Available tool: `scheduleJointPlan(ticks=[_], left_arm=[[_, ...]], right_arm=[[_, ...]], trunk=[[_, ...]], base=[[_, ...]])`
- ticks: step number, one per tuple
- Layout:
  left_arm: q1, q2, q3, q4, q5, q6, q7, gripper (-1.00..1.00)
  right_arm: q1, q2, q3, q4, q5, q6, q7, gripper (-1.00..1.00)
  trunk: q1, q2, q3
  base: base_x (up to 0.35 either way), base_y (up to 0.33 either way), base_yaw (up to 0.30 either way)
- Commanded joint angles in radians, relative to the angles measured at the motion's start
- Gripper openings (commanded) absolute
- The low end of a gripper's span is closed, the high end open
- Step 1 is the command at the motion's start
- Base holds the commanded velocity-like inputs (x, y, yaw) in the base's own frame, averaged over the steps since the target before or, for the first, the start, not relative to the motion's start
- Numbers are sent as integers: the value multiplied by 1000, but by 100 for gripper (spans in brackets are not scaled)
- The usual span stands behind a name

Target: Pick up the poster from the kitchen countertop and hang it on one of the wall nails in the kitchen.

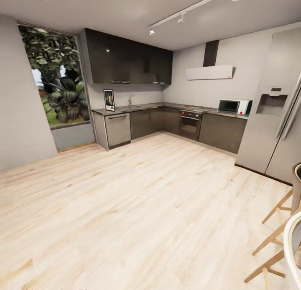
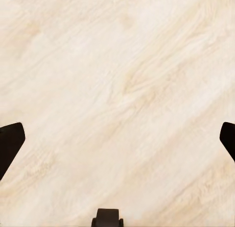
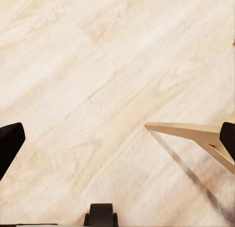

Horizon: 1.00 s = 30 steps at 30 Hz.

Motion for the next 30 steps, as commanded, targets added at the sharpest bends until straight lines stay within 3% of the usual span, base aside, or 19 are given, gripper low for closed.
scheduleJointPlan(ticks=[1,11,30], left_arm=[[0,-1,2,-1,0,1,0,100],[0,-1,36,-1,0,1,-1,100],[0,0,38,-1,0,1,-1,100]], right_arm=[[0,0,1,1,1,-3,-1,100],[0,-6,1,2,1,0,4,100],[-1,-7,-2,2,1,0,3,100]], trunk=[[0,0,-1],[0,0,-1],[0,0,-1]], base=[[79,0,289],[269,0,128],[338,2,2]])
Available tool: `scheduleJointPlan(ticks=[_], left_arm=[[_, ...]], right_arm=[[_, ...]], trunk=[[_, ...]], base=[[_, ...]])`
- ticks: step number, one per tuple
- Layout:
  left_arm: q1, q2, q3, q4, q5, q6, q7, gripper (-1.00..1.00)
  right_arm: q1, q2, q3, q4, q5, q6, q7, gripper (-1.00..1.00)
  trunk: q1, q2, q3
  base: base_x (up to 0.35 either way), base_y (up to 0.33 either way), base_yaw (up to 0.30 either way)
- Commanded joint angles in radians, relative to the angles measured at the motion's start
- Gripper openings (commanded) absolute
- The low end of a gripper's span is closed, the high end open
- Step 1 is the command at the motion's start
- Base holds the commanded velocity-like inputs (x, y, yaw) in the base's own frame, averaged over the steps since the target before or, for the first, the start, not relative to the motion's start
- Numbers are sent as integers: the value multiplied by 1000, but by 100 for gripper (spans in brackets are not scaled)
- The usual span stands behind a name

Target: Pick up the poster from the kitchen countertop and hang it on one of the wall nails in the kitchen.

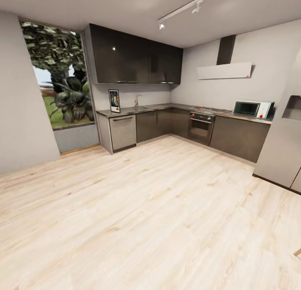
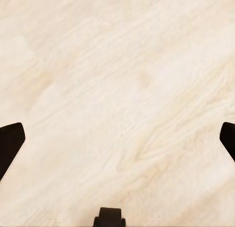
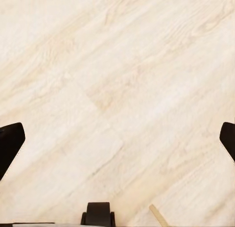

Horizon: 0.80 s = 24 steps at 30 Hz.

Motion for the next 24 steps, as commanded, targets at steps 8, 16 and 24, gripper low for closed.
scheduleJointPlan(ticks=[8,16,24], left_arm=[[0,0,1,-1,0,0,0,100],[0,0,1,-1,0,0,1,100],[0,0,1,-1,0,0,1,100]], right_arm=[[0,1,-1,1,0,-4,-3,100],[0,1,-1,1,0,-4,-2,100],[0,-1,-1,1,0,-4,-2,100]], trunk=[[1,0,-4],[1,0,-7],[1,0,-8]], base=[[339,59,127],[339,79,142],[339,63,15]])
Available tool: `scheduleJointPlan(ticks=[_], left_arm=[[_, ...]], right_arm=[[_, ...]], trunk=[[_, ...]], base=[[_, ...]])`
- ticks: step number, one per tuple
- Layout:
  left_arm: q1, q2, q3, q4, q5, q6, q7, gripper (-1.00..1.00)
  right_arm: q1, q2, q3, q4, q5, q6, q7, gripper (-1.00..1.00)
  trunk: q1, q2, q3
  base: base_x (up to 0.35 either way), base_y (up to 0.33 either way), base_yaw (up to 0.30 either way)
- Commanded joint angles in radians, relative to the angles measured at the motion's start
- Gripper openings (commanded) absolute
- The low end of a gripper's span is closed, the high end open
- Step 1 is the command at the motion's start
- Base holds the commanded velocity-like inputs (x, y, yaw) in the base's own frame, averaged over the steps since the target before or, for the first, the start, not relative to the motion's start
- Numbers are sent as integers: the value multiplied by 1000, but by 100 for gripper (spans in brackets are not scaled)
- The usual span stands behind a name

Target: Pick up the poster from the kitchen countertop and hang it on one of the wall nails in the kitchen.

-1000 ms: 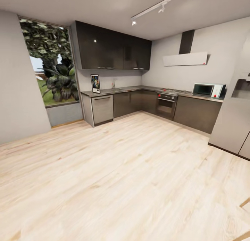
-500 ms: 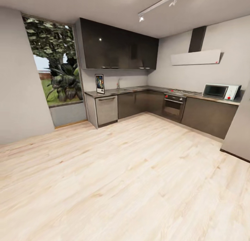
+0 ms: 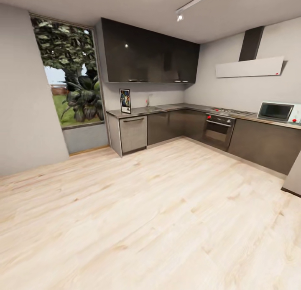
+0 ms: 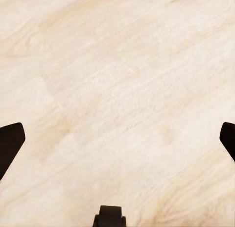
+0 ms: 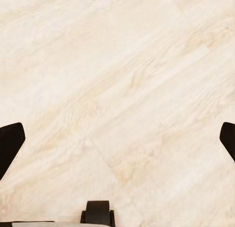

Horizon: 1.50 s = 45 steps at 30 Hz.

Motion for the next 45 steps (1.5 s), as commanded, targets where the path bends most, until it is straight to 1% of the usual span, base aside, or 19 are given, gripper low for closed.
scheduleJointPlan(ticks=[1,20,38,45], left_arm=[[0,0,1,-1,0,0,0,100],[0,0,1,-1,0,0,0,100],[0,0,1,-1,-1,0,0,100],[0,0,1,-1,-1,0,0,100]], right_arm=[[0,0,0,1,1,-3,-1,100],[0,0,2,1,1,-3,0,100],[0,0,-1,1,0,-5,-2,100],[0,0,1,1,1,-4,-1,100]], trunk=[[1,0,-1],[1,0,-1],[1,0,-9],[1,0,-9]], base=[[339,21,3],[340,3,8],[340,0,233],[340,-6,61]])
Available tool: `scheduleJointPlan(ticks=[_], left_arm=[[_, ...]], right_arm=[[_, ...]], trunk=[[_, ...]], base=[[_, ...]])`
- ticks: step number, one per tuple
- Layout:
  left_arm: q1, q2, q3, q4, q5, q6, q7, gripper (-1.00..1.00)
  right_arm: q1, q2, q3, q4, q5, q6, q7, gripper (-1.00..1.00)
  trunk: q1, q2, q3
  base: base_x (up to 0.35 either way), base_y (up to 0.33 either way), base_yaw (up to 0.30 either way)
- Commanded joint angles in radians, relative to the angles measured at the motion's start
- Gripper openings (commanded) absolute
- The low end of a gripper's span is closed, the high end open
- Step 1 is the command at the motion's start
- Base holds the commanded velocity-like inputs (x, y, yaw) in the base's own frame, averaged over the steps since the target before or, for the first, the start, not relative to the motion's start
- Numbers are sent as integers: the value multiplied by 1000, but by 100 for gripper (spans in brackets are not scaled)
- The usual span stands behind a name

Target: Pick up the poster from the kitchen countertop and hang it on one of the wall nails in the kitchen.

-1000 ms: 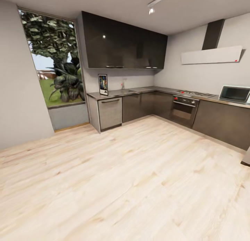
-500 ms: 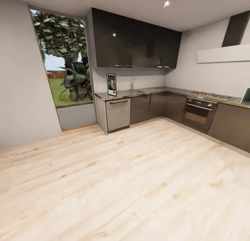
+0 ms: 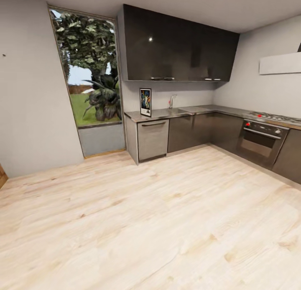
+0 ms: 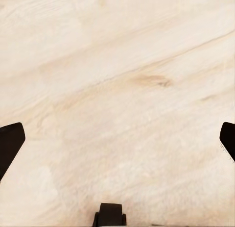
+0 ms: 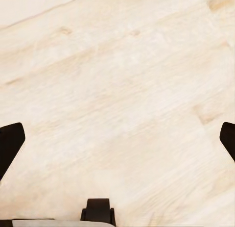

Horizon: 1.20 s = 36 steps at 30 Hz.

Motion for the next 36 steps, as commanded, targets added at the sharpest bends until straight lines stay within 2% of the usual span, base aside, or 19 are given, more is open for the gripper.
scheduleJointPlan(ticks=[1,30,36], left_arm=[[0,0,1,-1,0,0,0,100],[0,0,3,-1,-1,0,1,100],[0,0,3,-1,-1,0,1,100]], right_arm=[[0,0,0,1,1,-3,-1,100],[0,-1,2,2,1,-2,1,100],[0,0,2,2,1,-3,0,100]], trunk=[[1,0,-1],[1,0,-1],[1,0,-1]], base=[[340,-39,18],[338,-94,1],[329,-141,124]])
